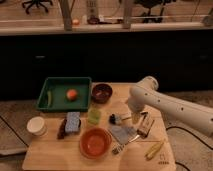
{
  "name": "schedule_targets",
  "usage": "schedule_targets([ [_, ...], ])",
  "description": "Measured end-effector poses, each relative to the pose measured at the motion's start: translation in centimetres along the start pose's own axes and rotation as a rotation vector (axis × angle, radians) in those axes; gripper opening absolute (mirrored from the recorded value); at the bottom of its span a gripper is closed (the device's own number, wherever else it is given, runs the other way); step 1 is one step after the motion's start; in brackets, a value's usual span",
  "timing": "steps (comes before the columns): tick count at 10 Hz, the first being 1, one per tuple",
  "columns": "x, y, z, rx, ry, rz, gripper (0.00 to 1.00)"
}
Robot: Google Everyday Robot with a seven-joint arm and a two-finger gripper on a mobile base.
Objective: Place brush in red bowl
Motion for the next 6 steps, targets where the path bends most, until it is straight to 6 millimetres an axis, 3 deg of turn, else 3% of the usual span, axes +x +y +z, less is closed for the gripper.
schedule_targets([
  [6, 1.0, -0.1, 2.6, -0.031, -0.014, 0.038, 0.8],
])
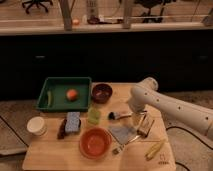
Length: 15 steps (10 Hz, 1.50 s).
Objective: Place brush in red bowl
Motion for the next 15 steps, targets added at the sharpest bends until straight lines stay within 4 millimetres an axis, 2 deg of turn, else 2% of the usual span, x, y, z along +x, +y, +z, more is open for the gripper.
schedule_targets([
  [6, 0.5, -0.1, 1.9, -0.027, -0.02, 0.052, 0.8],
  [15, 1.6, 0.2, 3.5, -0.065, -0.038, 0.103, 0.78],
])
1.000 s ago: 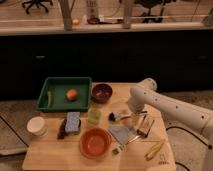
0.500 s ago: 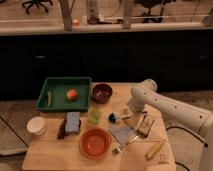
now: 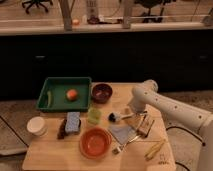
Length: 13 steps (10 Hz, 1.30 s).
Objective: Place brush in red bowl
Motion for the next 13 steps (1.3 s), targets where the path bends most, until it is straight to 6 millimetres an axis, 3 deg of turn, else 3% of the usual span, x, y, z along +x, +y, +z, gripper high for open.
schedule_targets([
  [3, 0.5, -0.1, 0.4, -0.003, -0.006, 0.02, 0.56],
  [7, 1.4, -0.1, -0.3, 0.007, 0.0, 0.031, 0.12],
  [9, 1.7, -0.1, -2.5, 0.026, 0.002, 0.03, 0.04],
  [13, 2.3, 0.7, -5.2, 0.039, 0.009, 0.026, 0.04],
])
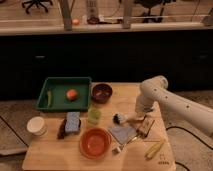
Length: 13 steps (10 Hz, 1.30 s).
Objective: Place brush in red bowl
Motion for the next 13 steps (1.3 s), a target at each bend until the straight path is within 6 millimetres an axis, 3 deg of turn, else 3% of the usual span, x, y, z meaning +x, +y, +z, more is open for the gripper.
schedule_targets([
  [2, 0.1, 0.2, -2.3, 0.004, 0.003, -0.007, 0.04],
  [4, 0.0, 0.6, -2.9, 0.004, 0.003, -0.008, 0.06],
  [5, -0.1, 0.6, -2.5, 0.006, -0.001, -0.008, 0.11],
  [7, 0.0, 0.1, -1.4, 0.015, -0.014, 0.007, 0.32],
  [9, -0.2, 0.0, -1.6, 0.017, -0.02, 0.01, 0.48],
  [11, -0.2, 1.0, -1.5, 0.015, -0.025, 0.013, 0.43],
  [13, -0.4, 1.0, -1.2, 0.015, -0.028, 0.013, 0.23],
])
